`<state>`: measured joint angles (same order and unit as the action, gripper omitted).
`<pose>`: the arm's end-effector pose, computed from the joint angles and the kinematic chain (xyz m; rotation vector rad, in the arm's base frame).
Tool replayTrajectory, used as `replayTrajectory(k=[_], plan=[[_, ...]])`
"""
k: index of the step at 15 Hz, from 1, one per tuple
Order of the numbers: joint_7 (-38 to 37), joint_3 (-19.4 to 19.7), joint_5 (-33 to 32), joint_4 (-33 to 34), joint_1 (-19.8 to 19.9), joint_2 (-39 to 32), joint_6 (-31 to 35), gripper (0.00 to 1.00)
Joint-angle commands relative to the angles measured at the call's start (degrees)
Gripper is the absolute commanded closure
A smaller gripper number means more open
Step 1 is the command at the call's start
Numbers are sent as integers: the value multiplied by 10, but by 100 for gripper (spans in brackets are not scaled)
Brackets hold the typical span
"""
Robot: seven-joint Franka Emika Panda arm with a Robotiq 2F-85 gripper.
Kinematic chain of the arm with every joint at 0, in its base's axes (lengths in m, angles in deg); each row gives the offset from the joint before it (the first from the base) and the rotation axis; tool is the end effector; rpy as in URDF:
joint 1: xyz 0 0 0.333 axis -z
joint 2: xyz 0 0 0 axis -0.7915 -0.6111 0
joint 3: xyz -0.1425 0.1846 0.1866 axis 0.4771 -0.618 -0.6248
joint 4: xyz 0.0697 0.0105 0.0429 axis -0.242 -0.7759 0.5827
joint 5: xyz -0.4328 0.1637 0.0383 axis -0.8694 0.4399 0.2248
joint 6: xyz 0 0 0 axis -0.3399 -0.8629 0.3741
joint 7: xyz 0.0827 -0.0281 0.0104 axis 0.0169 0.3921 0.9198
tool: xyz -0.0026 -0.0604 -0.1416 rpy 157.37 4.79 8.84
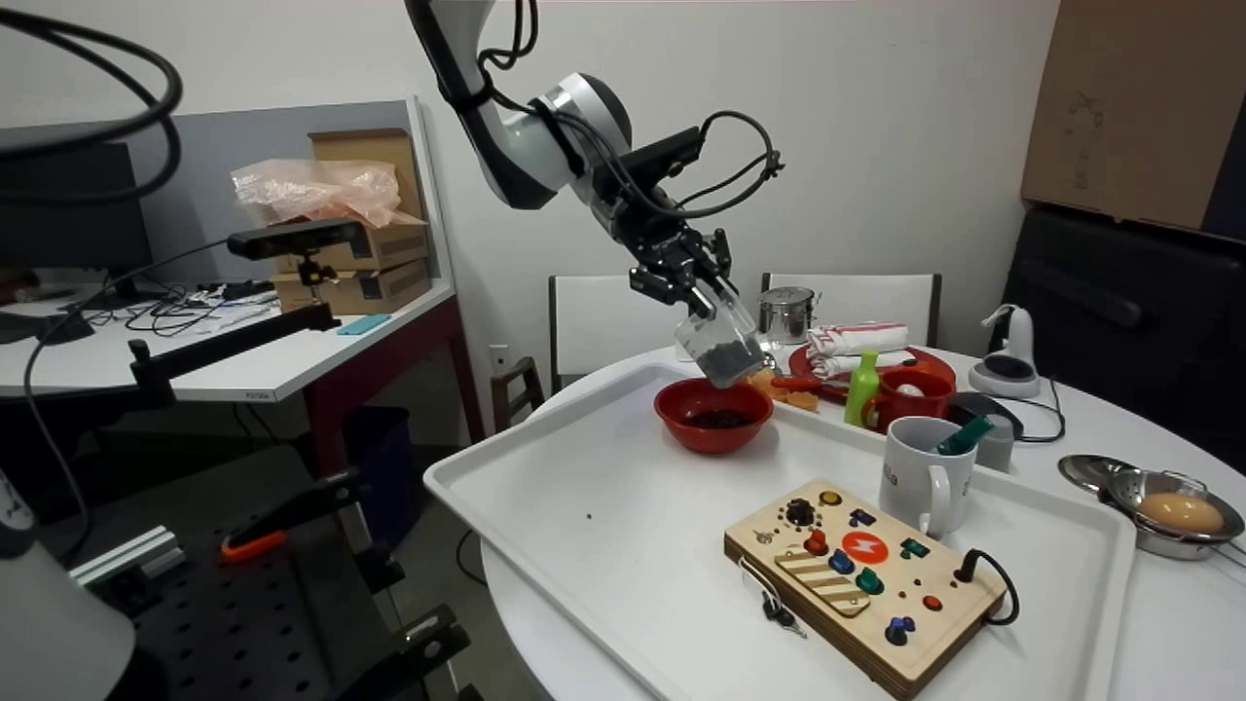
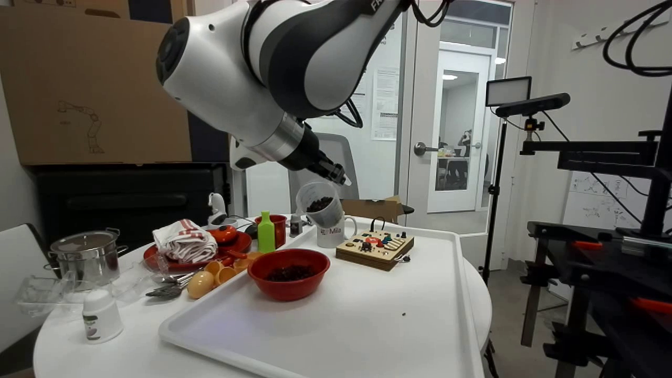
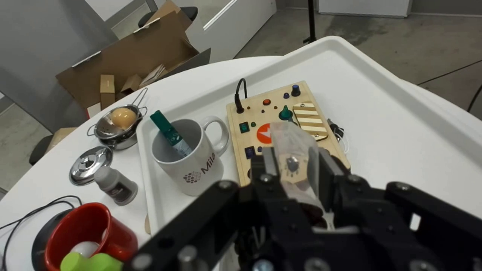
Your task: Put all the objects in the measuring cup into the red bowl and press the red button on the thing
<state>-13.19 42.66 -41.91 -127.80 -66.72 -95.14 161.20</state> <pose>0.6405 0.1004 0.0781 1.8400 1.1368 -0.8151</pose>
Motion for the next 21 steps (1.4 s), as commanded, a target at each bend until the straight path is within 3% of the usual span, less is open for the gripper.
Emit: replayTrajectory(k=[1,2,6,21], plan=[[-2,-9,-4,4,6,-2,-6,72],[-1,-2,-5,0,6,-4,-25,93],[0,12,-46,4,-4,-12,-69,93],[36,-13,-190,67,-62,-75,-120,93]])
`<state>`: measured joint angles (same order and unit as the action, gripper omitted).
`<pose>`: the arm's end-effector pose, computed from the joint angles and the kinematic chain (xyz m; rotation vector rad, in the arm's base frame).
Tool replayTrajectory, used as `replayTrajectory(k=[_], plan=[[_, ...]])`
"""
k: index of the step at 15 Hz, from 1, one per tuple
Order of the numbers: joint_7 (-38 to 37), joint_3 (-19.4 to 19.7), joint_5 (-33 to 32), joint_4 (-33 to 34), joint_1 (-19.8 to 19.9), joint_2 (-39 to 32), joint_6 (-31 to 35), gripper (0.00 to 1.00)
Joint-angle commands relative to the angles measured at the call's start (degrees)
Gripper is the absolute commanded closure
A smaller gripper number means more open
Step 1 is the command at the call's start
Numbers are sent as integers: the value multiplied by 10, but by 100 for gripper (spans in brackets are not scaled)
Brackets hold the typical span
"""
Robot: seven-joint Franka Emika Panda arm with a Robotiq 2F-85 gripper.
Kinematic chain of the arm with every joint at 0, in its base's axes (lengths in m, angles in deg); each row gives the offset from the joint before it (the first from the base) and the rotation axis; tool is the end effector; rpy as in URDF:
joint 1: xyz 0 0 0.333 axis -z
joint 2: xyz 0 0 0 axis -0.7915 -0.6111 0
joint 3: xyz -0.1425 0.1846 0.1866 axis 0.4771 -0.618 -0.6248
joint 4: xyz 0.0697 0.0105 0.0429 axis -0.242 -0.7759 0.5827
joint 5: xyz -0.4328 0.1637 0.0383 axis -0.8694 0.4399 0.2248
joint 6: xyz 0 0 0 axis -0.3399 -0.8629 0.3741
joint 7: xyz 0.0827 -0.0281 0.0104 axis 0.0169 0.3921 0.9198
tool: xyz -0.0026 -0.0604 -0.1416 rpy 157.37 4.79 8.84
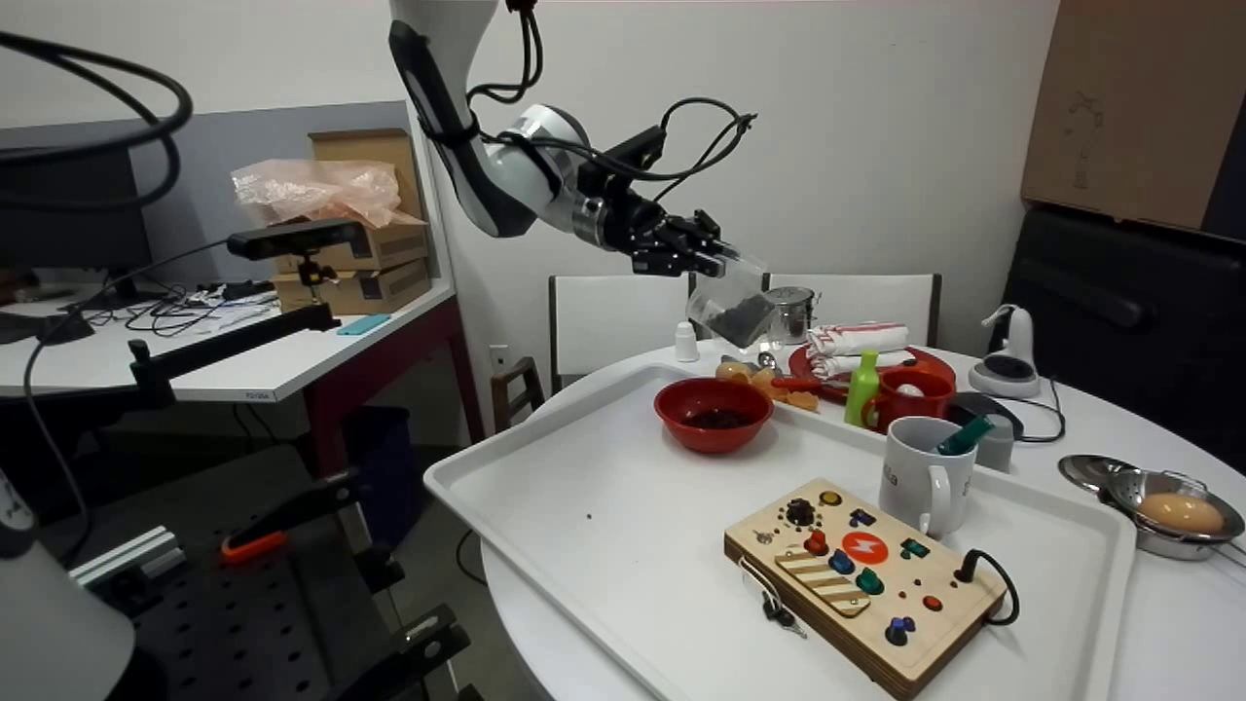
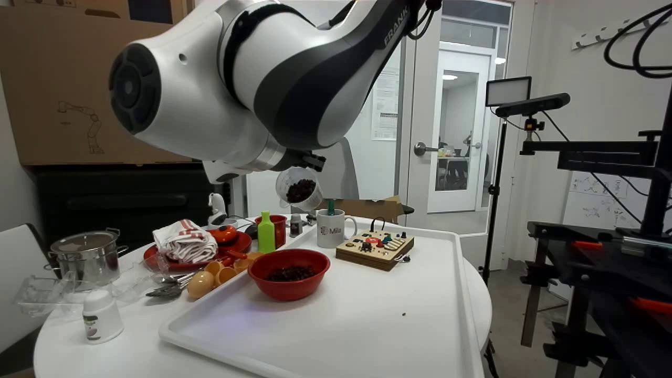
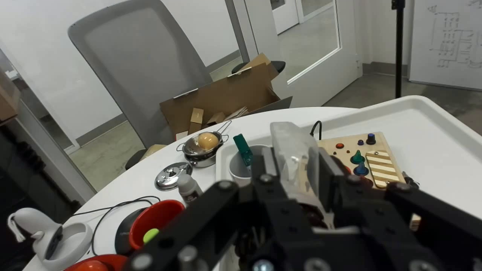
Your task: Put all the objects in the measuring cup into the red bowl and press the red button on the thing
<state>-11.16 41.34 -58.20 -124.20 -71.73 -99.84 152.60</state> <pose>0.6516 0.1447 0.0848 1.4489 1.1535 -0.7970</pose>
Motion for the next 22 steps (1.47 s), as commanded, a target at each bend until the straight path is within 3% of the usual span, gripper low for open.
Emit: replayTrajectory(k=[1,22], plan=[[14,1,-34,34,-15,-34,-41,93],[7,12,-158,70,-49,-139,-195,93]])
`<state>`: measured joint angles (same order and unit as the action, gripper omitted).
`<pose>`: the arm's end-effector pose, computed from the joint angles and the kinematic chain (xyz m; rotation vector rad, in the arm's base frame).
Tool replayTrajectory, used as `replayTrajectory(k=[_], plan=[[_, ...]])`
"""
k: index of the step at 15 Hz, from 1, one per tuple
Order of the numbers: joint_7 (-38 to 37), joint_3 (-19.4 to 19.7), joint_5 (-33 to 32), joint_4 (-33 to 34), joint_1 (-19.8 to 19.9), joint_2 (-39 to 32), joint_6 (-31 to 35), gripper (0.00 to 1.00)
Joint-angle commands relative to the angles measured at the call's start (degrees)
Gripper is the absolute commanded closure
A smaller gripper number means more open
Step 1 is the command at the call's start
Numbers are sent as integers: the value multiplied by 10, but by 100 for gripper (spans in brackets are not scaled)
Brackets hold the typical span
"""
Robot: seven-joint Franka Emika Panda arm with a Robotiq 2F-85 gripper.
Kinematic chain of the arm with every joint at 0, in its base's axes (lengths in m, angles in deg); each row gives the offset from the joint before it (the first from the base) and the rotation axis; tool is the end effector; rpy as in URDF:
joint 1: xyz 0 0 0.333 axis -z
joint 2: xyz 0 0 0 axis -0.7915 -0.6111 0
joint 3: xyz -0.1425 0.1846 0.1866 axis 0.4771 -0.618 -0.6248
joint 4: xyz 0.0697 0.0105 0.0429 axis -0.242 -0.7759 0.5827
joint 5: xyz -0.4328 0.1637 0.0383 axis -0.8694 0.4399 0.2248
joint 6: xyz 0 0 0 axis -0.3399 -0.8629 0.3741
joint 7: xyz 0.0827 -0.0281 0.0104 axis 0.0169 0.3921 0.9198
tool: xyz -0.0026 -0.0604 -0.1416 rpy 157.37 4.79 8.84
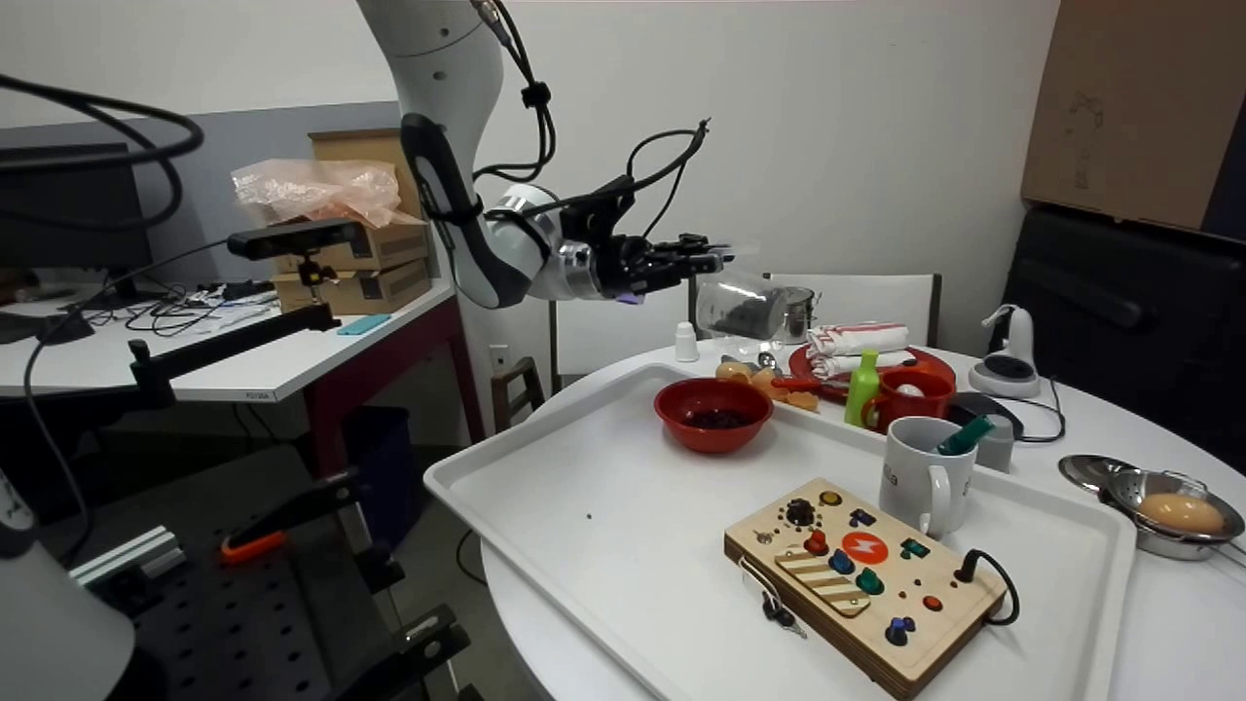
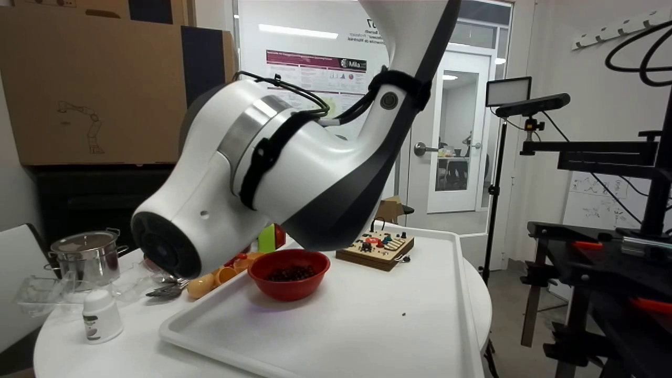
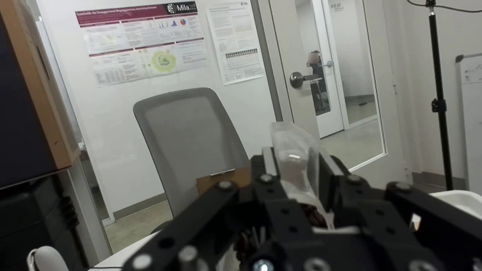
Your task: Put all the objects in the measuring cup into the red bowl and press the red button on the thing
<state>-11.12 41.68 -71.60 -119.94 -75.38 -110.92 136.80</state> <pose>0.6307 0.1487 0.0425 1.0792 0.9837 -0.9163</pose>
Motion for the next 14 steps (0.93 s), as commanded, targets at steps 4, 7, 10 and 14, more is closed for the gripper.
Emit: replayTrajectory(k=[4,7,10,14], plan=[[11,11,-42,39,-13,-50,-62,93],[11,15,-56,48,-13,-65,-76,93],[12,18,-70,57,-15,-77,-90,93],[13,23,-88,68,-18,-90,-108,93]])
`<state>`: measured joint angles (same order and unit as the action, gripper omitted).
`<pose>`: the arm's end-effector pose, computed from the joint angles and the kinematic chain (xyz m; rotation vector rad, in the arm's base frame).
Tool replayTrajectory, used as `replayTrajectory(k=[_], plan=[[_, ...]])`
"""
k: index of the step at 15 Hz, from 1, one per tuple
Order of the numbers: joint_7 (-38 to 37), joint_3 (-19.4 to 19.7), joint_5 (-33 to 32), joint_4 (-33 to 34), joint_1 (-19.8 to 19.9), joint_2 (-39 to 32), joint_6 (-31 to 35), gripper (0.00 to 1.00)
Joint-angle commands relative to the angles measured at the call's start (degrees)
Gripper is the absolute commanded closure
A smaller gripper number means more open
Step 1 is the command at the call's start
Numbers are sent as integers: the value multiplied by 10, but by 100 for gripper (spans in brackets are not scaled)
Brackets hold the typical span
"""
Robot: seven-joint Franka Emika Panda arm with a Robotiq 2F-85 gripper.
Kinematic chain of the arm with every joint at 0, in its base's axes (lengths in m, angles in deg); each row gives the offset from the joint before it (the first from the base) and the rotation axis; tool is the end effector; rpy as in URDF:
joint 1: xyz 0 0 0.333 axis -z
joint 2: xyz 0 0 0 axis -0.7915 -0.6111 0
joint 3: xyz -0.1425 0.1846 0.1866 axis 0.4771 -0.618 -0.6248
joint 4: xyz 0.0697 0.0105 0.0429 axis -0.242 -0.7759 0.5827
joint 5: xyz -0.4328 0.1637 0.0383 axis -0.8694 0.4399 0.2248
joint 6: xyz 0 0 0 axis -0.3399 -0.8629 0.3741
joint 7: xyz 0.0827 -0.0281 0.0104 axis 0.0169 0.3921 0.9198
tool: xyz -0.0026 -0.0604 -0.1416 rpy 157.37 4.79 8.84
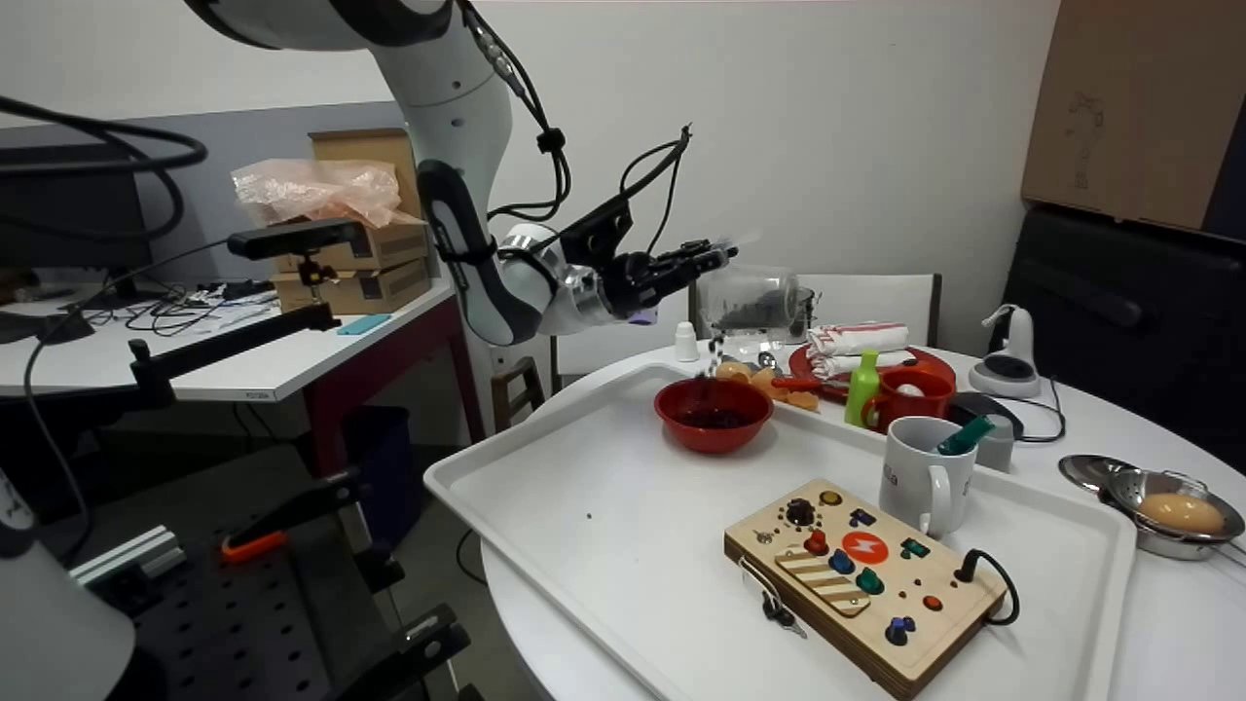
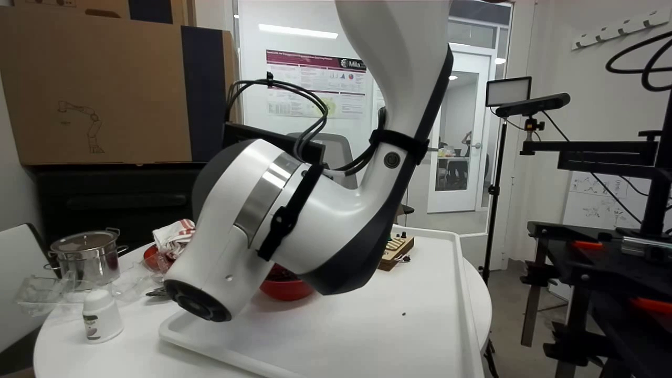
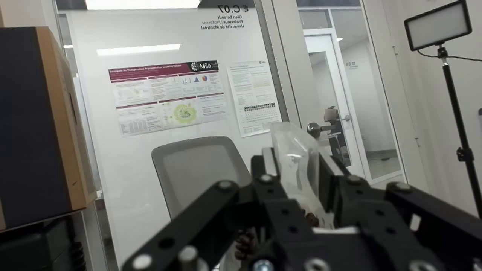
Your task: Put all the objects in the measuring cup into the red bowl and press the red button on the thing
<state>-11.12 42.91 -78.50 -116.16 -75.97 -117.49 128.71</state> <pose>0.6287 0.1358 0.0256 0.9169 0.8462 -0.9525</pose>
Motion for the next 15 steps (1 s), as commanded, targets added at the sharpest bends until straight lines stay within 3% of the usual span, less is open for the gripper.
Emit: replayTrajectory(k=[1,15], plan=[[13,12,-23,32,-12,-26,-30,93],[10,40,-71,94,-19,-80,-74,93]])
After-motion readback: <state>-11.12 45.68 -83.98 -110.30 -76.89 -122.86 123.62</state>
